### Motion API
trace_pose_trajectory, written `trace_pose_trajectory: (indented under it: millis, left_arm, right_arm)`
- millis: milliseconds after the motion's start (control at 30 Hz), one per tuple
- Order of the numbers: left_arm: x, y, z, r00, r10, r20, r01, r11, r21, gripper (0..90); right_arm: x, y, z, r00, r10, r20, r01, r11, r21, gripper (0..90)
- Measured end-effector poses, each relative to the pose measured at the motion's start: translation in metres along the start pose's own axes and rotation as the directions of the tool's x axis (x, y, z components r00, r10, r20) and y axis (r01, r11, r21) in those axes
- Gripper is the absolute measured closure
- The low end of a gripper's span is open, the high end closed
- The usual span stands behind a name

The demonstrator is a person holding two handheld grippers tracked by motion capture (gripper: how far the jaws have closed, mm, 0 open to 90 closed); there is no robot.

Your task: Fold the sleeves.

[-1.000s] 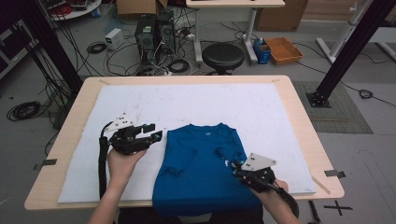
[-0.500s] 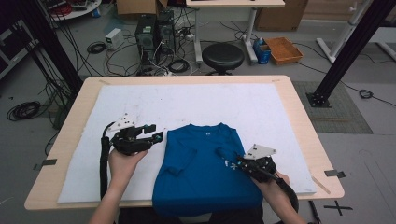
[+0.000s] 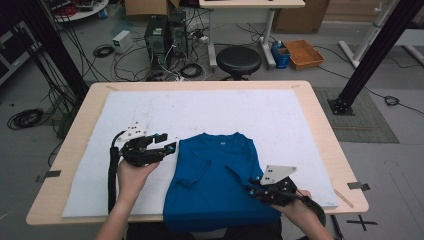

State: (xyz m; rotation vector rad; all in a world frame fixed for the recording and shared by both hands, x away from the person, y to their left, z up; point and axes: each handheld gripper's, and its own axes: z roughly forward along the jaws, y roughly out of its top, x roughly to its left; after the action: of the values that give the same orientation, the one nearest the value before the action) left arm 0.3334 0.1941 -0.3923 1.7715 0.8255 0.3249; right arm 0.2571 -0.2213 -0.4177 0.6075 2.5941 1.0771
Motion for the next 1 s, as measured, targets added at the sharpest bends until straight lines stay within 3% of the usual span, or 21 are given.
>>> trace_pose_trajectory:
  millis: [67,167,267,433,567,667,733,867,1000]
  left_arm:
    - [-0.001,0.0,0.001,1.0,0.006,0.0,-0.006,1.0,-0.004,44.8]
    - [-0.001,0.0,0.001,0.9998,0.02,-0.008,-0.02,0.9997,-0.013,44.9]
    - [-0.002,0.001,-0.001,0.9993,0.037,-0.012,-0.037,0.999,-0.025,44.9]
    - [0.0,0.003,-0.001,0.9999,0.011,0.01,-0.011,0.9999,0.003,44.9]
    - [0.0,0.004,-0.004,0.9997,0.021,0.009,-0.021,0.9995,-0.023,44.5]
    - [0.002,0.007,-0.004,0.9998,0.019,0.005,-0.019,0.9992,-0.036,42.3]
    - [0.004,0.009,-0.002,0.9996,0.029,-0.003,-0.03,0.9992,-0.026,39.4]
    - [0.005,0.011,0.001,0.9993,0.038,-0.006,-0.038,0.9988,-0.031,35.2]
    - [0.003,0.015,-0.003,0.9974,0.072,-0.004,-0.073,0.9958,-0.056,33.6]
  right_arm:
    - [-0.006,0.001,-0.006,0.9991,0.02,0.038,-0.018,0.999,-0.039,66.9]
    - [-0.023,0.004,-0.015,0.9922,0.101,0.073,-0.093,0.99,-0.104,62.4]
    - [-0.043,0.008,-0.021,0.9805,0.173,0.093,-0.156,0.974,-0.162,58.3]
    - [-0.07,0.018,-0.027,0.9615,0.257,0.098,-0.23,0.946,-0.229,51.4]
    - [-0.089,0.027,-0.029,0.9466,0.306,0.102,-0.268,0.922,-0.279,40.7]
    - [-0.102,0.034,-0.03,0.9357,0.336,0.109,-0.29,0.908,-0.304,38.6]
    - [-0.109,0.04,-0.031,0.9276,0.358,0.108,-0.303,0.89,-0.341,35.9]
    - [-0.119,0.05,-0.031,0.9203,0.38,0.093,-0.325,0.875,-0.357,31.4]
    - [-0.118,0.046,-0.031,0.9172,0.39,0.081,-0.337,0.868,-0.364,31.0]
